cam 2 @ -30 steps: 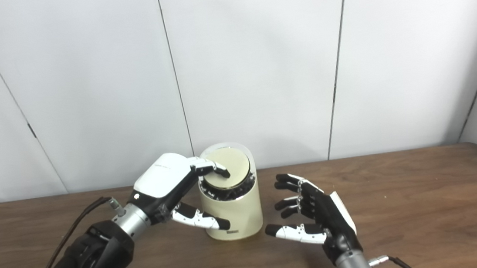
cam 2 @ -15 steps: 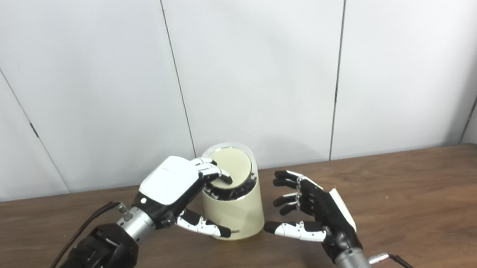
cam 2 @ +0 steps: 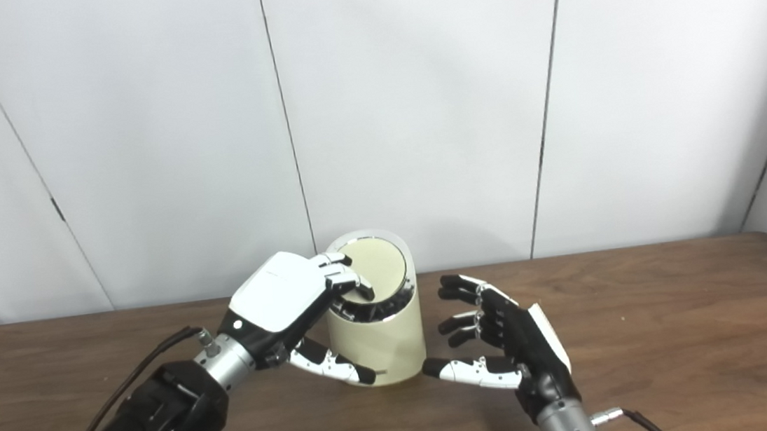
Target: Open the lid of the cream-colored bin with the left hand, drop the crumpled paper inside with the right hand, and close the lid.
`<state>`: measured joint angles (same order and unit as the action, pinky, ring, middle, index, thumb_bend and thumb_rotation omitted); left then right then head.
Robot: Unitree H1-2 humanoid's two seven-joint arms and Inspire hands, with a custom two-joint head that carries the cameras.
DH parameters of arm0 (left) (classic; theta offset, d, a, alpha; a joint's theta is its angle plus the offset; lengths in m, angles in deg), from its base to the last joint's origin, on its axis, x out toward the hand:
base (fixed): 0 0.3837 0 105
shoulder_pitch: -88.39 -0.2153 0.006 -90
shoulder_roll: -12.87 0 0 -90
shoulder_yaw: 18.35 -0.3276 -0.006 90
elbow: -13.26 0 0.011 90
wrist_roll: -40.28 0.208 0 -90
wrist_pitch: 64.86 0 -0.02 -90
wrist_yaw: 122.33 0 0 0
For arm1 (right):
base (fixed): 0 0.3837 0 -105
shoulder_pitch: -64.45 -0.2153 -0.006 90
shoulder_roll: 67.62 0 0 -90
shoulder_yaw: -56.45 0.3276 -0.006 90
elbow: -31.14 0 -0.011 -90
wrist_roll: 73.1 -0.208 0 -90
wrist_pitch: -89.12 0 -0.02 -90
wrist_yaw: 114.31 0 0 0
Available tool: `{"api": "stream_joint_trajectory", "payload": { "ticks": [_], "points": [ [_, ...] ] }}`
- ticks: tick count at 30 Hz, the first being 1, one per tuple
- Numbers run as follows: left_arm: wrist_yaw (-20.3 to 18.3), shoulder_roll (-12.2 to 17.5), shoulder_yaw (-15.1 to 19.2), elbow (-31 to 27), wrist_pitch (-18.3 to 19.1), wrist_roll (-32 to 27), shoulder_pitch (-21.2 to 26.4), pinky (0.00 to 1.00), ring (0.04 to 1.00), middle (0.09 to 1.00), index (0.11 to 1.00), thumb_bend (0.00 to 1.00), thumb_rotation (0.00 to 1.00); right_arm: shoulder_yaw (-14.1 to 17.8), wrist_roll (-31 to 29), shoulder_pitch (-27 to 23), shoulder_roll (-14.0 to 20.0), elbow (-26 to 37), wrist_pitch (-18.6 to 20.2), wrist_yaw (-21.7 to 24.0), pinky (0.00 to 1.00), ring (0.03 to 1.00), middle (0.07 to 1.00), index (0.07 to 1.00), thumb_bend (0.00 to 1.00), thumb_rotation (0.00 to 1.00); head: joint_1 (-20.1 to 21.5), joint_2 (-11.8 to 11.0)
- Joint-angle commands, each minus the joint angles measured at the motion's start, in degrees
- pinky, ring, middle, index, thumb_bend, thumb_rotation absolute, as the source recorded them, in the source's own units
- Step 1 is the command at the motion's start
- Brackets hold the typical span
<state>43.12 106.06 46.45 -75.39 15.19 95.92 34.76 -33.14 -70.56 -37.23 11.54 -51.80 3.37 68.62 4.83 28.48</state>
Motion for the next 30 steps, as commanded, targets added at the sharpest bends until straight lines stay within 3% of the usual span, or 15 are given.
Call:
{"api": "stream_joint_trajectory", "payload": {
  "ticks": [1,16,23,30],
  "points": [
    [-3.23,0.59,-1.98,2.42,0.63,1.02,-0.26,0.81,0.845,0.719,0.711,0.96,0.57,0.14,-0.14,-1.70,-0.33,2.44,-0.42,-0.55,0.54,0.586,0.769,0.764,0.79,0.14,0.06,0.04],
    [-3.61,1.32,-2.58,2.25,1.63,0.38,-0.07,0.83,0.831,0.705,0.704,0.95,0.57,0.10,-0.25,-1.87,-0.27,2.04,-0.91,-0.62,0.53,0.588,0.769,0.766,0.78,0.14,0.04,-0.26],
    [-2.31,0.97,0.89,-1.14,3.70,-2.88,-1.07,0.84,0.841,0.745,0.739,0.91,0.56,0.28,-0.82,-1.92,-0.14,1.41,-1.40,-0.44,0.54,0.586,0.764,0.762,0.78,0.14,-0.19,-0.60],
    [2.60,-0.91,6.93,-3.40,3.49,-8.16,-2.34,0.73,0.844,0.780,0.786,0.88,0.52,0.18,-0.32,-1.93,0.31,0.54,-2.24,-0.44,0.52,0.588,0.770,0.762,0.77,0.14,-0.50,-0.86]
  ]
}}
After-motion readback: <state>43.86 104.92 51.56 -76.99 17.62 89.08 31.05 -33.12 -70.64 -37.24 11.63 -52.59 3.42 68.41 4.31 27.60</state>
